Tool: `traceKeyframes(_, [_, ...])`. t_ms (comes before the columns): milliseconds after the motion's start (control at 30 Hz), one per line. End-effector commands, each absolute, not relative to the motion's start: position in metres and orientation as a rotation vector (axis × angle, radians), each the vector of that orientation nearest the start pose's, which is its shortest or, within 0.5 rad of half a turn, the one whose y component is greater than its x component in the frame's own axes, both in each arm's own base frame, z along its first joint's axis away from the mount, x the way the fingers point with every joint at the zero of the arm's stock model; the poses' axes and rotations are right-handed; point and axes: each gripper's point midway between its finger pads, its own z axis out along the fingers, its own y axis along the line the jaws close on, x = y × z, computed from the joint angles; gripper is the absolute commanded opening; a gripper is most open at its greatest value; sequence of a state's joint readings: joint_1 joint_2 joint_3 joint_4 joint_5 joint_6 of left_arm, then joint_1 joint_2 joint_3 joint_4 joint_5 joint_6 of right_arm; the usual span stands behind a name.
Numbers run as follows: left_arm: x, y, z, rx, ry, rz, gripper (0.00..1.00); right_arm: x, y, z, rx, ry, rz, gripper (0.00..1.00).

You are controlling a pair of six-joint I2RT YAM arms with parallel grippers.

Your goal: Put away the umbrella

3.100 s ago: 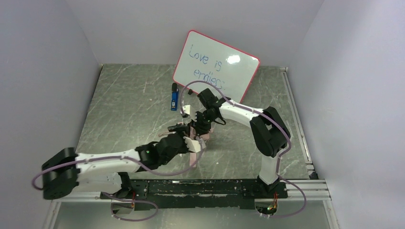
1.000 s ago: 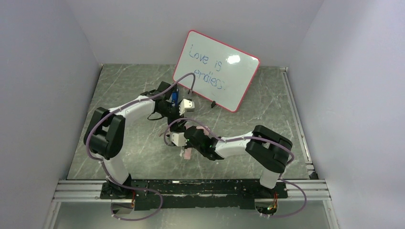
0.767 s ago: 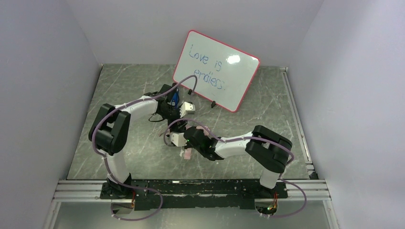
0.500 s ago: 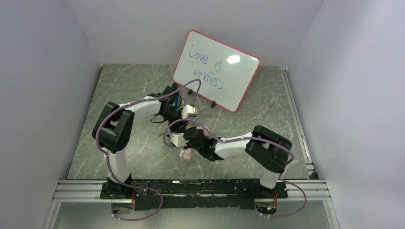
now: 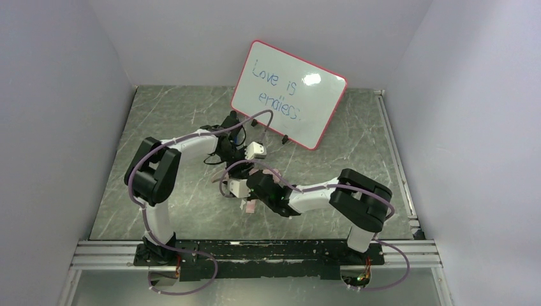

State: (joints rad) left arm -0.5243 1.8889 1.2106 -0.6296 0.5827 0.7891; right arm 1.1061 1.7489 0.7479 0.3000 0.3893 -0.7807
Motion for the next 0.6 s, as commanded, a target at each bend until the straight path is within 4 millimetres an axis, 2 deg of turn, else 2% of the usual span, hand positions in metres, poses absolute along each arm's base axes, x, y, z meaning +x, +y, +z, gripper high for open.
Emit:
traceKeyframes(0, [0.275,-0.239,0.003,1.777,2.142,-0.663,0.09,0.201,0.261,-0.044,-1.995,1.654,-0.187,0.27])
traceKeyframes(67, [0.277,-0.239,0.003,1.771,2.135,-0.649,0.05,0.201,0.264,-0.039,-1.98,1.642,-0.173,0.29])
traceKeyframes(333, [0.281,-0.246,0.008,1.758,2.121,-0.645,0.05,0.199,0.267,-0.038,-1.986,1.623,-0.166,0.27])
traceKeyframes(467, [0.275,-0.245,0.009,1.791,2.105,-0.652,0.24,0.196,0.265,-0.041,-1.996,1.623,-0.159,0.26])
traceKeyframes(500, [0.273,-0.246,0.011,1.804,2.094,-0.667,0.36,0.195,0.265,-0.042,-2.0,1.62,-0.158,0.26])
traceKeyframes(567, [0.268,-0.248,0.014,1.823,2.071,-0.698,0.66,0.194,0.263,-0.043,-2.004,1.62,-0.155,0.25])
